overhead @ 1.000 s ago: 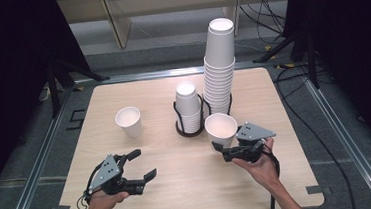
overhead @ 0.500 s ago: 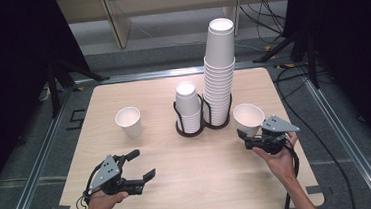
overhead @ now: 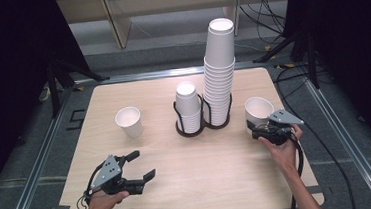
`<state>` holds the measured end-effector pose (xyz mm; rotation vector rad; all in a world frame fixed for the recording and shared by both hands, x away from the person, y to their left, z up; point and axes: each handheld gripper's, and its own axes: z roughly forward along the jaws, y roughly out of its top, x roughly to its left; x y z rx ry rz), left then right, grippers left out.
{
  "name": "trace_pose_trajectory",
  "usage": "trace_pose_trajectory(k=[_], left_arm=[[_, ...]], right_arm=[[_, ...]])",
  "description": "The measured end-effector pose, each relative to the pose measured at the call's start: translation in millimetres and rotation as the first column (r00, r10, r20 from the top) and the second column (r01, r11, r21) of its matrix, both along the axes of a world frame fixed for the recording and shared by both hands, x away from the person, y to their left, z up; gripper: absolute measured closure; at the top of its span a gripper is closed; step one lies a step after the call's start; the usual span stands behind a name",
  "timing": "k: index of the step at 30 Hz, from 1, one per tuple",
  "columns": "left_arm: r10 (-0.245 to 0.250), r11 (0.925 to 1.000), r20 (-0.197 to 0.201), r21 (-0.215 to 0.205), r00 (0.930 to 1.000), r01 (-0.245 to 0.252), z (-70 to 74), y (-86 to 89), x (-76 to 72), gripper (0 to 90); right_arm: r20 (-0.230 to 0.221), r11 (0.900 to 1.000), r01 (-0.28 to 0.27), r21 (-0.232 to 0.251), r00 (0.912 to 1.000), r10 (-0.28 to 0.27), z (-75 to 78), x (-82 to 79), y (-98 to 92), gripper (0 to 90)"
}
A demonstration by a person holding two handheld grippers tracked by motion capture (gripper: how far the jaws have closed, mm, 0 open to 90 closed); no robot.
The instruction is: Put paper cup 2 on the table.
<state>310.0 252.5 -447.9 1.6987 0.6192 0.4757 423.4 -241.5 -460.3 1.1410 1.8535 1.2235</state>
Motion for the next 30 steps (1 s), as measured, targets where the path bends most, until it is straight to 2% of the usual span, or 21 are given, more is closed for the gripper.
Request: trace_pose_trajectory(k=[1,2,3,4,8,9,11,12,13,14,18,19,22,23,25,26,27,29,30], left_arm=[[0.007,0.9996,-0.01,0.026,0.9999,-0.007,0.3,1.4,-0.6,14.6],[0.001,1.0,-0.006,0.006,1.0,-0.001,-1.4,0.6,0.6,14.6],[0.008,0.9998,-0.012,0.016,0.9999,-0.008,-1.3,1.2,0.3,14.6],[0.001,1.0,-0.005,0.001,1.0,-0.001,-2.4,0.7,1.2,14.6],[0.001,1.0,-0.004,0.002,1.0,-0.001,-2.3,0.3,0.7,14.6],[0.009,0.9997,-0.012,0.022,0.9999,-0.009,-1.1,1.2,-0.5,14.6],[0.01,0.9997,-0.014,0.02,0.9999,-0.01,-1.1,1.3,-0.7,14.6],[0.002,1.0,-0.003,0.001,1.0,-0.002,-2.1,0.6,0.4,14.6],[0.005,1.0,-0.004,0.005,1.0,-0.005,-1.8,1.0,0.2,14.6],[0.01,0.9998,-0.011,0.02,0.9999,-0.01,-0.9,1.9,-0.6,14.6],[0.01,0.9998,-0.009,0.02,0.9999,-0.01,-0.7,2.1,-0.6,14.6],[0.01,0.9998,-0.01,0.02,0.9999,-0.01,-0.6,2.2,-0.8,14.6],[0.011,0.9997,-0.007,0.022,0.9999,-0.011,-0.4,2.3,-1.0,14.6],[0.01,0.9997,-0.007,0.023,0.9999,-0.01,-0.3,2.5,-1.2,14.6],[0.0,1.0,0.003,0.0,1.0,0.0,-1.2,1.6,-0.2,14.6],[0.003,1.0,0.002,0.002,1.0,-0.003,-0.7,2.0,-0.5,14.6],[0.01,0.9998,-0.006,0.016,0.9999,-0.01,0.4,3.2,-1.5,14.6],[0.014,0.9998,-0.005,0.012,0.9999,-0.013,0.6,3.4,-1.6,14.5],[0.015,0.9998,-0.005,0.009,0.9999,-0.015,0.8,3.5,-1.6,14.6]], right_arm=[[-0.007,1.0,0.004,-0.002,1.0,-0.004,-1.4,1.9,-0.3,20.1],[-0.008,1.0,0.008,-0.001,0.9999,-0.008,-3.0,4.1,-0.5,20.1],[0.0,1.0,0.011,-0.003,0.9999,-0.011,-4.7,6.7,-0.3,20.1],[-0.009,1.0,0.011,-0.009,0.9999,-0.011,-5.6,8.8,-0.5,20.1],[-0.028,1.0,0.002,-0.018,0.9996,-0.002,-9.9,16.2,2.8,20.0],[-0.026,1.0,0.007,-0.018,0.9996,-0.008,-11.5,17.6,3.9,20.0],[-0.044,1.0,0.005,-0.028,0.999,-0.006,-16.0,21.1,6.6,20.0],[-0.044,0.999,0.002,-0.033,0.999,-0.003,-17.7,22.6,7.8,20.0],[-0.048,1.0,0.0,-0.027,0.9989,-0.001,-18.6,23.5,8.5,20.0],[-0.042,0.999,-0.003,-0.033,0.9991,0.002,-18.8,24.3,8.5,20.0],[-0.032,1.0,-0.011,-0.024,0.9994,0.011,-20.4,25.7,8.7,19.5],[-0.052,1.0,-0.008,-0.015,0.9986,0.007,-19.6,24.5,8.8,19.4],[-0.059,1.0,-0.005,-0.029,0.9983,0.003,-19.3,23.3,8.3,18.5],[-0.076,1.0,-0.006,-0.022,0.9971,0.004,-18.7,22.3,8.7,17.4],[-0.109,1.0,-0.008,-0.017,0.994,0.006,-19.7,22.0,7.5,15.4],[-0.101,1.0,-0.014,-0.015,0.9948,0.012,-20.7,22.1,6.6,15.3],[-0.108,1.0,-0.018,-0.019,0.9941,0.016,-20.6,21.6,6.3,15.4],[-0.131,1.0,-0.007,-0.006,0.9914,0.006,-20.0,19.2,6.2,15.4],[-0.137,1.0,-0.009,-0.017,0.9905,0.007,-19.6,18.0,5.4,15.4]])
